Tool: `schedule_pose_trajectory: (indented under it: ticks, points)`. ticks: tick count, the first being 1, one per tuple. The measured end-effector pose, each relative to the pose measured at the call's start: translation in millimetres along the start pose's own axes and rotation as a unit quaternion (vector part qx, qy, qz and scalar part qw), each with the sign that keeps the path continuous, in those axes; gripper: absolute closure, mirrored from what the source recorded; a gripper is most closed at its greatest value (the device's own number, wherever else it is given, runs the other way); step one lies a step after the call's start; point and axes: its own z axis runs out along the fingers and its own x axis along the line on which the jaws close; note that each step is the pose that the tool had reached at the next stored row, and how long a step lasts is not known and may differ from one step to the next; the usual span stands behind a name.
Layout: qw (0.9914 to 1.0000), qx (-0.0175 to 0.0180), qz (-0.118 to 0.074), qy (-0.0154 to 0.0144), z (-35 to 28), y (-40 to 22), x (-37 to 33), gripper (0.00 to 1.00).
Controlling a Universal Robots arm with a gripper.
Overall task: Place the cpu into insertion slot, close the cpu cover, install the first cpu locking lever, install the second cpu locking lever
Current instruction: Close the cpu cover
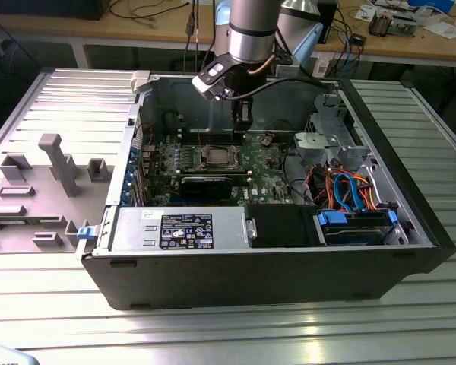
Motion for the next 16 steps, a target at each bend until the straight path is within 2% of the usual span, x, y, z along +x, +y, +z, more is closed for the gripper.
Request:
schedule_pose_trajectory:
  ticks: [16]
  points:
    - [1.00000, 0.0000, 0.000, 0.0000, 2.8, -2.6, 0.1, 0.89]
